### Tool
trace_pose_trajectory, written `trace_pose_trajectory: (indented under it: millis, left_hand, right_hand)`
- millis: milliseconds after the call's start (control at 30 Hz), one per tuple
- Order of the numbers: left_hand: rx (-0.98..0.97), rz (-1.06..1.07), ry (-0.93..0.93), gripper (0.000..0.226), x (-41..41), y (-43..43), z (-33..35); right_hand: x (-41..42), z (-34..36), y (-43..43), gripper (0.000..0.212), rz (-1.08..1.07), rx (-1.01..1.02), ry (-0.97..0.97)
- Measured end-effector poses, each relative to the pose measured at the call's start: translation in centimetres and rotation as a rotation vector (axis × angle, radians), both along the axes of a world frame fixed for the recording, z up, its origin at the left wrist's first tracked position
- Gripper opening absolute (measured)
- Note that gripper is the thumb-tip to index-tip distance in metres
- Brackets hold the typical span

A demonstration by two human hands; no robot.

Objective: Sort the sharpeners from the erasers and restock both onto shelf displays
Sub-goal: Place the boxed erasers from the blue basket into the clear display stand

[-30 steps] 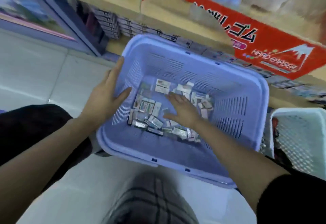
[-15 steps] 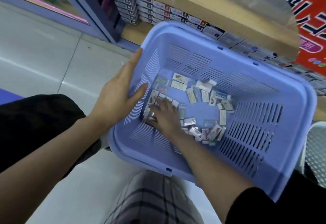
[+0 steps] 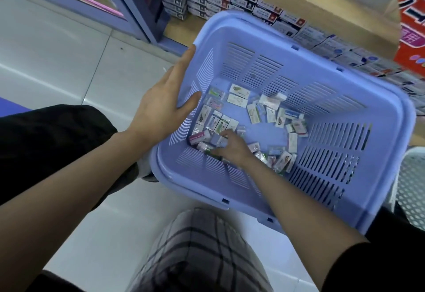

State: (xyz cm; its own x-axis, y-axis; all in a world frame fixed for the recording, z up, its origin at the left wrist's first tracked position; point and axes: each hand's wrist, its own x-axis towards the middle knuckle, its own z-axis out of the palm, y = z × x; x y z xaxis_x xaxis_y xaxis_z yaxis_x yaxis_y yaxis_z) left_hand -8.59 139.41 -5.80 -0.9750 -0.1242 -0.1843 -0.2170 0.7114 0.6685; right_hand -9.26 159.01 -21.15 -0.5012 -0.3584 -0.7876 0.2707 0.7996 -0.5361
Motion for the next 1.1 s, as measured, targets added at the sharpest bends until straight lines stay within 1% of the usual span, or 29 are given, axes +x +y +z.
trace_pose_trajectory:
  millis: [100,167,267,333,467,533,633,733,867,1000,1100]
  left_hand:
    - [-0.007,0.008,0.003,0.070,0.0,0.0,0.0]
    - [-0.012,0.004,0.001,0.070,0.0,0.0,-0.1]
    - [-0.017,-0.005,0.001,0.070,0.0,-0.2,-0.2]
    - [-0.009,-0.001,0.006,0.070,0.0,-0.1,-0.2]
    - [-0.021,-0.001,0.007,0.070,-0.1,-0.1,-0.2]
    - [-0.024,0.003,0.007,0.070,-0.1,-0.1,-0.2]
    - [-0.014,0.004,0.020,0.070,-0.1,0.0,-0.3]
    - [-0.003,0.007,0.029,0.070,0.0,-0.1,-0.3]
    - [-0.016,-0.001,0.039,0.071,0.0,-0.1,-0.1]
    - [-0.057,-0.030,0.024,0.073,0.0,0.0,0.4]
    - [-0.124,-0.043,0.008,0.073,0.1,0.3,1.2]
  right_hand:
    - [-0.5,0.0,-0.4,0.061,0.062,0.023,-0.008]
    - [-0.4,0.0,-0.5,0.058,0.080,-0.015,-0.007]
    - [-0.3,0.2,0.1,0.061,0.049,-0.096,0.001]
    - [-0.3,0.3,0.6,0.061,0.045,-0.152,-0.043]
    - [-0.4,0.6,0.6,0.054,0.012,-0.221,-0.131]
    - [-0.5,0.6,0.0,0.052,0.052,-0.251,-0.151]
    - [-0.3,0.5,-0.8,0.044,0.070,-0.276,-0.119]
    - [0.1,0.0,-1.0,0.038,0.022,-0.276,-0.061]
    - [-0.6,0.7,-0.8,0.034,-0.110,-0.292,-0.095]
    - [-2.3,4.3,0.6,0.031,-0.331,-0.329,-0.066]
    - [-3.8,8.9,2.1,0.028,-0.373,-0.417,-0.026]
